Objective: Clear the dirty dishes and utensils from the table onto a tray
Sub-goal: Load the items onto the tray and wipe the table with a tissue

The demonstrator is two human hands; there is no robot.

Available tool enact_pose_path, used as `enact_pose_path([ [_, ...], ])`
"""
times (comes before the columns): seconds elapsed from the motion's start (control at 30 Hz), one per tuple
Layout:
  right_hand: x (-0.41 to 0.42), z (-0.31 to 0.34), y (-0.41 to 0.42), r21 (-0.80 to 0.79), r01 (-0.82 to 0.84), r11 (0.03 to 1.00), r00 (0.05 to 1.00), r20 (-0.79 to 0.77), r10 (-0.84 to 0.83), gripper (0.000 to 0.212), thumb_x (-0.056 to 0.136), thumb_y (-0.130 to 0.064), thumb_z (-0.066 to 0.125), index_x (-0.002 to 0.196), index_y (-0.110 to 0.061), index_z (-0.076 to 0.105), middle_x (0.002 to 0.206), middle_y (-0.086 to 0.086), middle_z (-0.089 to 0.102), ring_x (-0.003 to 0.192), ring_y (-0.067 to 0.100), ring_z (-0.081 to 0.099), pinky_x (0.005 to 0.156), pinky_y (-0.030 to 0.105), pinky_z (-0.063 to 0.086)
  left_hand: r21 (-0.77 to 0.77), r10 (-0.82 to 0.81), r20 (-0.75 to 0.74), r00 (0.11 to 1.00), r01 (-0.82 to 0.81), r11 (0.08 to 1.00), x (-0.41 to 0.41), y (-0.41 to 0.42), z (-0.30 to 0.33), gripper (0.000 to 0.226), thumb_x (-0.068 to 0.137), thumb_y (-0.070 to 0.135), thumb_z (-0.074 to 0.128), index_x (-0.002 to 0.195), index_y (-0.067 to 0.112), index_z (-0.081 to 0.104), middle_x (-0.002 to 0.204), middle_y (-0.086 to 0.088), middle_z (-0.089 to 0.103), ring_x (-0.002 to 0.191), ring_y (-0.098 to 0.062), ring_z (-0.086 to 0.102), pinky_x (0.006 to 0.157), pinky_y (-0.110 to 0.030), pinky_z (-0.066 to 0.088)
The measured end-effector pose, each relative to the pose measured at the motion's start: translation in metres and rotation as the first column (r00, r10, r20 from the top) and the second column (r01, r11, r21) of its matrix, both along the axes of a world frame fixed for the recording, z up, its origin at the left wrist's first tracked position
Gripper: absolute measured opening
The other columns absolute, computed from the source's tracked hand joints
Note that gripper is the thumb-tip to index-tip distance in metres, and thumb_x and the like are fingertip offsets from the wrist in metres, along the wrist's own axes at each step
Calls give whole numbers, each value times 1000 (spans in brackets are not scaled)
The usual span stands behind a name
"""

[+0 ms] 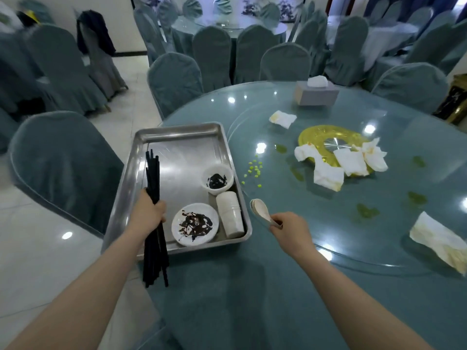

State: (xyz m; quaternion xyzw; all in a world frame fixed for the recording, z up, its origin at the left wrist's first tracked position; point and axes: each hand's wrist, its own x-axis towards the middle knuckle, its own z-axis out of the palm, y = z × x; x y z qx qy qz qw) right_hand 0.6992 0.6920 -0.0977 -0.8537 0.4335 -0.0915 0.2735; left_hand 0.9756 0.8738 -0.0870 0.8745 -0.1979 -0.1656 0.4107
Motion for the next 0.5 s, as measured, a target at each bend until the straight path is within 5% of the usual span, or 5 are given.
enact_pose_path([
  [0.2,69,-2,0,57,6,998,999,-39,-3,8,82,-16,64,76,-14,69,66,0,63,67,24,56,55,30,36,-53,108,-121,987,-115,992,93,-2,-18,17,89,10,52,105,11,45,72,-13,57,56,-27,59,57,-34,50],
  [0.33,97,-3,-6,126,65,990,998,-34,-61,13,79,-17,65,68,-22,67,56,-8,57,58,12,52,51,21,35,-50,124,-211,970,-138,989,130,-23,-37,14,90,13,58,92,1,50,61,-11,54,45,-21,54,48,-28,46],
  [0.5,117,-5,-24,144,120,982,992,-66,-111,7,80,-17,65,76,-16,70,65,-2,65,64,17,58,57,28,41,-49,37,-343,939,-57,997,147,-63,-64,20,90,14,64,83,6,47,62,-13,52,48,-24,52,50,-31,47],
])
